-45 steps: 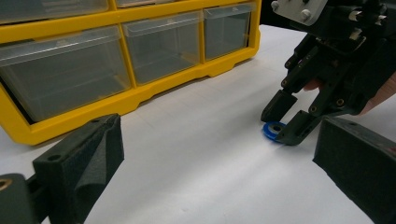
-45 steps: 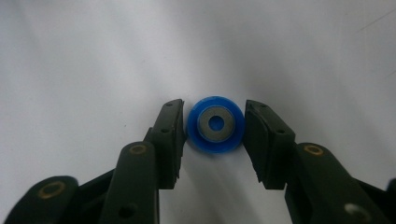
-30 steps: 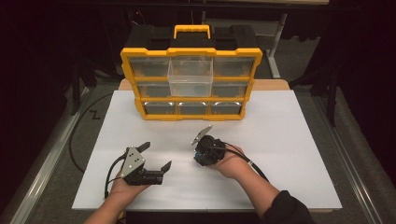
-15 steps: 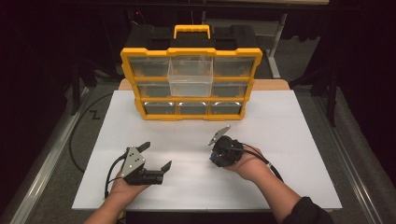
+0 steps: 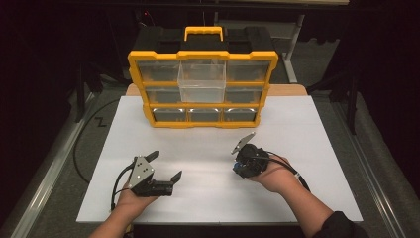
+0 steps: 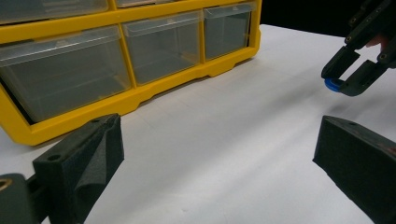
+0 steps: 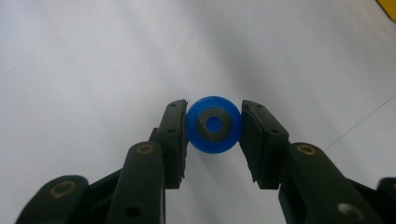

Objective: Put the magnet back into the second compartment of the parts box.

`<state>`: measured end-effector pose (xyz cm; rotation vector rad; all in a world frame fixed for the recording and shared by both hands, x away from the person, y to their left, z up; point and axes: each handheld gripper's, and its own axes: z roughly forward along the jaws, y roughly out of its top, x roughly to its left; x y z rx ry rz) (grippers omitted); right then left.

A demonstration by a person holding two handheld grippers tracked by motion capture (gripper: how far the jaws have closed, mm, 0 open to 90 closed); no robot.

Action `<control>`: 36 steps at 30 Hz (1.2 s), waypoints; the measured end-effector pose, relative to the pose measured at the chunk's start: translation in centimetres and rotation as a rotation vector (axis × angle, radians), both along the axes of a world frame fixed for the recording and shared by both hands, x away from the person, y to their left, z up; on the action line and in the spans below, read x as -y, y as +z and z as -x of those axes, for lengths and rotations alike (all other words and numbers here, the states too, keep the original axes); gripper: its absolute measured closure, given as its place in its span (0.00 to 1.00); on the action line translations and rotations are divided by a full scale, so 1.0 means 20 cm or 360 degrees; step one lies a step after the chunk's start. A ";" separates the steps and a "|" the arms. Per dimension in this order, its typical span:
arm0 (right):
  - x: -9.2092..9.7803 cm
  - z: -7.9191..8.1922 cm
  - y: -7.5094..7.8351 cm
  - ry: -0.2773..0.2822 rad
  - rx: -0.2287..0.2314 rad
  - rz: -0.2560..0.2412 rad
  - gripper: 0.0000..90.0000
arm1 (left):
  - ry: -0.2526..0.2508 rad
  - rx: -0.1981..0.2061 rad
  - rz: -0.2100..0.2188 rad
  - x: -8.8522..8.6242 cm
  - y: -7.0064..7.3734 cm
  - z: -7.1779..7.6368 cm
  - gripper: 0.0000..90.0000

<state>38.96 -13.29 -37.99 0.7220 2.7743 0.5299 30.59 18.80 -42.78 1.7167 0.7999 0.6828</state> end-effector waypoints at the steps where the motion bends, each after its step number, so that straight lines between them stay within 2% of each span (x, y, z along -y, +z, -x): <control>1: 0.00 0.00 0.00 -0.0006 -0.0009 0.0006 0.72 | 0.0000 0.0001 0.0000 0.00 0.00 0.00 0.02; 17: 0.01 -0.01 0.01 0.0038 -0.0097 0.0109 0.72 | -0.0007 0.0008 -0.0007 0.01 0.00 0.00 0.02; 25: 0.01 -0.01 0.05 0.0060 -0.0090 0.0124 0.72 | -0.0002 0.0012 0.0007 0.01 0.00 0.00 0.02; 36: -0.02 -0.02 0.13 0.0086 -0.0130 0.0184 0.72 | -0.0009 0.0011 -0.0003 0.01 0.00 0.00 0.02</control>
